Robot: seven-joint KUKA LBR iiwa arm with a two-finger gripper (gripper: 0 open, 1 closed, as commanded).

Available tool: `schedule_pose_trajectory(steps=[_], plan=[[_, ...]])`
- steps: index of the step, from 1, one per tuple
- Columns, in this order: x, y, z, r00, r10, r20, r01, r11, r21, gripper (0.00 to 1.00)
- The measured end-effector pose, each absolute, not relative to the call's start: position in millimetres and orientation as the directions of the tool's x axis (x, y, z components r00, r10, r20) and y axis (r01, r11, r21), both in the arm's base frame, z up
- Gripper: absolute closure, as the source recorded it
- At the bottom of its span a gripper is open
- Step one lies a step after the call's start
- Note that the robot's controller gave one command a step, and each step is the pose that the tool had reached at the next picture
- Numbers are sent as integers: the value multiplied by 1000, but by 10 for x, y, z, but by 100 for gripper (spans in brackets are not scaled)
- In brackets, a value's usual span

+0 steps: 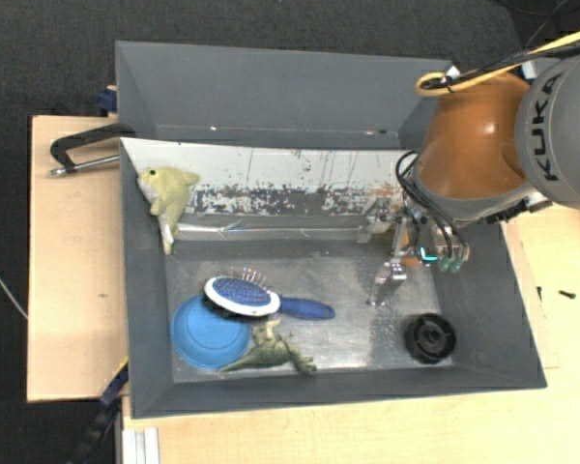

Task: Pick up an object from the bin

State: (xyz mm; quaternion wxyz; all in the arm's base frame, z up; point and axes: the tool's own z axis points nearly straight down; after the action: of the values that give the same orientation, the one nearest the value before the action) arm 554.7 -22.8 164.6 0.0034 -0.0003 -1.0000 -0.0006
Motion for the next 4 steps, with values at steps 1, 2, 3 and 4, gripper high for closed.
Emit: schedule_pose_trajectory(steps=[1, 2, 3, 4], plan=[[5031, 596, 921, -1000, 27, 10, 28, 1000, 5, 0], [5073, 541, 967, -999, 35, -2, 35, 999, 2, 100], [5236, 515, 2948, -998, -54, -14, -54, 999, 0, 100], [5133, 573, 2583, -934, 356, 3, 356, 934, 0, 100]])
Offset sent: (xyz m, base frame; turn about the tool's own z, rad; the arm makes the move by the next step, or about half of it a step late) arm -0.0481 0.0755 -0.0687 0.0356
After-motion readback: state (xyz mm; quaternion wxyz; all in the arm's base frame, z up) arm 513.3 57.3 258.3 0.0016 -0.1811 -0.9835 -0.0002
